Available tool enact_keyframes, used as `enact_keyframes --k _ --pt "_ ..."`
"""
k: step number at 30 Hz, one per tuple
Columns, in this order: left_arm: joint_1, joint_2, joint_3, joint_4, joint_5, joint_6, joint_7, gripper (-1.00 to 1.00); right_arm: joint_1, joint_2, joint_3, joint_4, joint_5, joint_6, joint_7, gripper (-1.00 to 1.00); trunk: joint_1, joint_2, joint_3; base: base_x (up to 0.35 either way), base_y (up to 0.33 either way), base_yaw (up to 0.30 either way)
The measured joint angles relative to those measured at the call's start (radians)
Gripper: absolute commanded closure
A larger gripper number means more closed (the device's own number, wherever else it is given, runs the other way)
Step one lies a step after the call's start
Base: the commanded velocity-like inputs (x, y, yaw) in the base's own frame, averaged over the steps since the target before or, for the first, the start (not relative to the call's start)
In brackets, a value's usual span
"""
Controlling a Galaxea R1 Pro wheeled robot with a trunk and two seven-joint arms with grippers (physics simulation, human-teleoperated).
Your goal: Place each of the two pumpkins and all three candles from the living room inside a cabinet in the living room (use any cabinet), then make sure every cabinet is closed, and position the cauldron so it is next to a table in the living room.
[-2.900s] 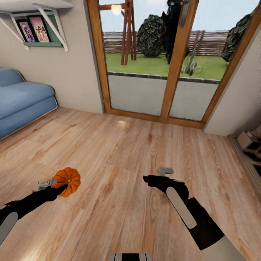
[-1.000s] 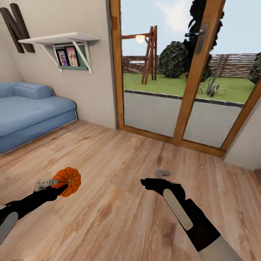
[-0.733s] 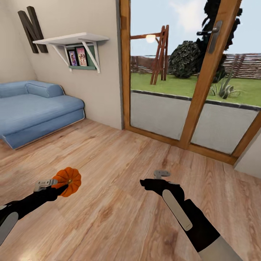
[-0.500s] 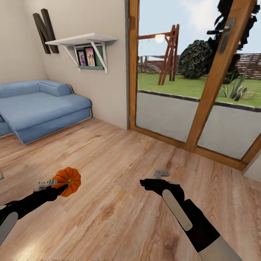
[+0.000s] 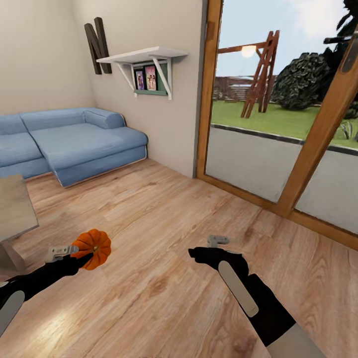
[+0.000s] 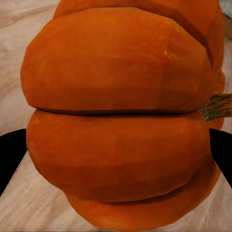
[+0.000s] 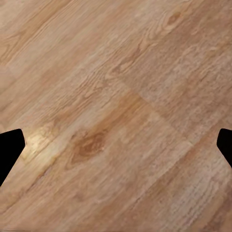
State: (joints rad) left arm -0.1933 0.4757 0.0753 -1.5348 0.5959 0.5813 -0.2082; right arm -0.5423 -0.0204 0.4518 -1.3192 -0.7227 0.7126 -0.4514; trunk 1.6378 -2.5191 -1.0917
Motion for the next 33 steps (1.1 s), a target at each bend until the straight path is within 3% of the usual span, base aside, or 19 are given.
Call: enact_keyframes --k 5,18,33 --pt "0.0 0.0 0.003 -0.002 0.0 -0.001 -0.001 1.0 0.0 0.009 0.0 0.015 0.04 0.0 0.0 -1.0 0.0 0.0 0.0 0.0 0.0 0.292" --pt "0.0 0.0 0.006 -0.003 0.005 -0.001 -0.001 1.0 0.0 0.013 0.0 0.017 0.045 -0.001 -0.001 -1.0 0.0 0.0 0.0 0.0 0.026 0.292" --pt "-0.001 0.0 0.007 0.001 0.008 0.027 0.004 1.0 0.0 0.023 0.001 0.018 0.044 -0.001 0.001 -1.0 -0.007 0.003 0.058 0.0 0.0 0.29"
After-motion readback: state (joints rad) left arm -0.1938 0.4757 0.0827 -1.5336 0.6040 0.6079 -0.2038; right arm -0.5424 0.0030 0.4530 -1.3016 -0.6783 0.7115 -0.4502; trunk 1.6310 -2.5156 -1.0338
